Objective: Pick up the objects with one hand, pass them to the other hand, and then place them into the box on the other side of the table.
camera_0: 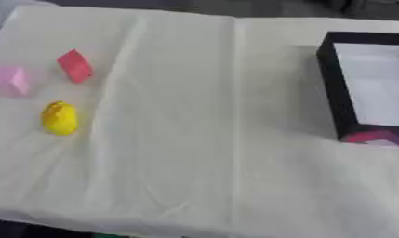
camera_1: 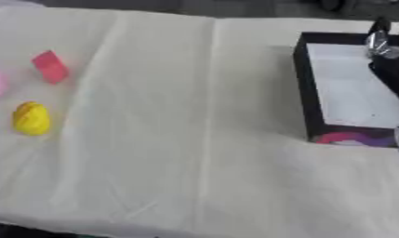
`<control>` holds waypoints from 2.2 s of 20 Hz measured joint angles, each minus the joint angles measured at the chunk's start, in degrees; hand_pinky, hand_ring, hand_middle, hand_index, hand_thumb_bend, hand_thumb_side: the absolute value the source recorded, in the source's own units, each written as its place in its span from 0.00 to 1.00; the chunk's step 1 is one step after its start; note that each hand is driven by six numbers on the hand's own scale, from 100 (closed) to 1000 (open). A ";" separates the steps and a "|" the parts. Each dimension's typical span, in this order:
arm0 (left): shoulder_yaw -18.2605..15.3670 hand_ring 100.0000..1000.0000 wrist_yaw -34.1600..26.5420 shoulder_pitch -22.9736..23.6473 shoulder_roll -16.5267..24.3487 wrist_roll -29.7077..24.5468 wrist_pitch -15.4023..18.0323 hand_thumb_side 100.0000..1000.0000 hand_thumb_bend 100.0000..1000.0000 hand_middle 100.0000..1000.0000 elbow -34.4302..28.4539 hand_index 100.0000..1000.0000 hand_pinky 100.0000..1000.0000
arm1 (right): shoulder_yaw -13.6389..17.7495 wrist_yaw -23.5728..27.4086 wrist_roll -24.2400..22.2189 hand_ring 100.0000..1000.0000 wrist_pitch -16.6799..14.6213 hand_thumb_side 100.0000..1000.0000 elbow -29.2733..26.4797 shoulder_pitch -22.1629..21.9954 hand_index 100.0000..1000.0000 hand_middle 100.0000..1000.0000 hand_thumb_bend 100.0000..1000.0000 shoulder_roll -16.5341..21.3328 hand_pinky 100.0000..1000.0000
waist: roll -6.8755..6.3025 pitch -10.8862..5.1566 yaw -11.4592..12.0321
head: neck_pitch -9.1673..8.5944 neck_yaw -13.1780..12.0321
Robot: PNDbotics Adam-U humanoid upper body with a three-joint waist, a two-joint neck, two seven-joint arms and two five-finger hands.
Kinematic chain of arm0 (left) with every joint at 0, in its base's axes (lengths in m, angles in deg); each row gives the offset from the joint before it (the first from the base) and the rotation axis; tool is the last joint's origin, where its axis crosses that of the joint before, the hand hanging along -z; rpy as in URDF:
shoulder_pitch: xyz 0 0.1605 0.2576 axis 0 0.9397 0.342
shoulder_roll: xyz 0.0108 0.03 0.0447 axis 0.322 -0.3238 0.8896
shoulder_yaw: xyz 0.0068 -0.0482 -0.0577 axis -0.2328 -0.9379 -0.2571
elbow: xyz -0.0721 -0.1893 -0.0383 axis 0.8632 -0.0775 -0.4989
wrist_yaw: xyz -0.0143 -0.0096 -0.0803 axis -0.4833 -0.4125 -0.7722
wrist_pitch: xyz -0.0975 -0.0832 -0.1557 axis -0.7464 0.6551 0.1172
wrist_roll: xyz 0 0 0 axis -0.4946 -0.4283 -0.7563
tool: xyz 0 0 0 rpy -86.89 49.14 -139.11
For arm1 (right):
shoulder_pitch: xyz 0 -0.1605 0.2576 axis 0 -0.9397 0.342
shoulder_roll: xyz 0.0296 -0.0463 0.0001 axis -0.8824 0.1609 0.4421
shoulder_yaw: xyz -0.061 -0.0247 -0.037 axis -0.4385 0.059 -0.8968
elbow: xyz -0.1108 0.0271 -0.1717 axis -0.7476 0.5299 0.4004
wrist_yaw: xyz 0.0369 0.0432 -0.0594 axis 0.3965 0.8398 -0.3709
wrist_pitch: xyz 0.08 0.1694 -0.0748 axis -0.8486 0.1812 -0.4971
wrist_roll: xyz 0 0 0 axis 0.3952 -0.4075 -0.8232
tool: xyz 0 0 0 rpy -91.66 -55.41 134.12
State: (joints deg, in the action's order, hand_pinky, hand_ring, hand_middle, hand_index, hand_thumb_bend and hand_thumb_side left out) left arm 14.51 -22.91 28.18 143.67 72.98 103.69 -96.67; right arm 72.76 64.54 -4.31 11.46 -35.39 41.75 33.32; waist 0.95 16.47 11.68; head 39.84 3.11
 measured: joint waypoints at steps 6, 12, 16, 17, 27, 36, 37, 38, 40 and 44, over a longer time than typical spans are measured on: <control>1.75 0.87 5.54 -4.99 0.02 -5.50 3.25 0.00 0.83 0.78 8.87 0.81 0.96 | -0.06 0.00 -0.08 0.89 0.05 0.14 -0.01 0.32 1.00 0.89 0.06 0.01 0.88 | 0.23 0.54 -0.33 | -0.26 -0.20; 3.11 0.88 10.75 -8.66 -1.85 -10.81 6.72 0.00 0.78 0.79 17.36 0.78 0.97 | -0.35 0.00 -0.19 0.89 0.16 0.14 -0.01 0.46 1.00 0.89 0.06 0.03 0.88 | 0.33 0.70 -0.56 | -0.26 -0.29; 2.71 0.87 15.60 -11.35 -3.27 -15.38 7.85 0.00 0.77 0.79 20.45 0.78 0.97 | -0.36 0.00 -0.24 0.88 0.23 0.14 -0.01 0.47 1.00 0.89 0.06 0.03 0.88 | 0.61 0.91 -0.62 | -0.31 -0.38; 1.37 0.87 18.63 -12.45 -3.82 -17.82 8.10 0.00 0.77 0.79 20.44 0.78 0.97 | -0.36 0.00 -0.23 0.88 0.23 0.14 -0.01 0.46 1.00 0.89 0.06 0.03 0.88 | 0.73 0.91 -0.56 | -0.48 -0.38; -8.85 0.87 37.03 -16.52 -7.55 -29.74 9.52 0.00 0.79 0.79 17.80 0.79 0.96 | -0.36 0.00 0.09 0.88 0.25 0.14 -0.01 0.42 1.00 0.89 0.06 0.03 0.88 | 0.93 1.33 -0.32 | -1.15 -6.16; -9.21 0.87 39.64 -17.41 -8.08 -29.52 9.44 0.00 0.77 0.78 17.91 0.78 0.95 | -0.36 0.00 0.26 0.88 0.17 0.14 -0.01 0.44 1.00 0.89 0.06 0.03 0.88 | 1.26 1.70 -0.25 | -1.16 -8.59; -9.24 0.86 39.84 -17.51 -8.13 -29.15 9.48 0.00 0.76 0.78 17.90 0.78 0.95 | -0.36 0.00 0.27 0.88 0.16 0.14 -0.01 0.45 1.00 0.89 0.06 0.03 0.88 | 1.27 1.75 -0.30 | -1.16 -8.53; -9.30 0.86 39.95 -17.54 -8.29 -28.68 9.56 0.00 0.75 0.77 17.90 0.77 0.95 | -0.36 0.00 0.28 0.88 0.15 0.14 -0.01 0.45 1.00 0.89 0.06 0.03 0.88 | 1.29 1.85 -0.33 | -1.18 -8.47; -9.51 0.86 40.18 -17.83 -8.69 -27.54 9.79 0.00 0.74 0.77 17.93 0.77 0.95 | -0.36 0.05 0.34 0.88 0.11 0.15 -0.01 0.47 1.00 0.89 0.06 0.03 0.88 | 1.43 2.22 -0.51 | -1.24 -8.20; -9.54 0.85 40.58 -18.11 -9.29 -26.05 10.09 0.00 0.73 0.77 18.61 0.78 0.94 | -0.36 0.12 0.45 0.88 0.09 0.15 -0.01 0.48 1.00 0.89 0.05 0.01 0.88 | 1.61 2.43 -0.75 | -1.76 -7.72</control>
State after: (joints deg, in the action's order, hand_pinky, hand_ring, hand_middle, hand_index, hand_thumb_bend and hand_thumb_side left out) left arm 4.96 17.66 10.08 134.37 46.93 113.78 -78.06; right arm 72.41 64.66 -3.86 11.55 -35.40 42.23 33.33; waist 2.57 18.90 10.93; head 38.08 -4.62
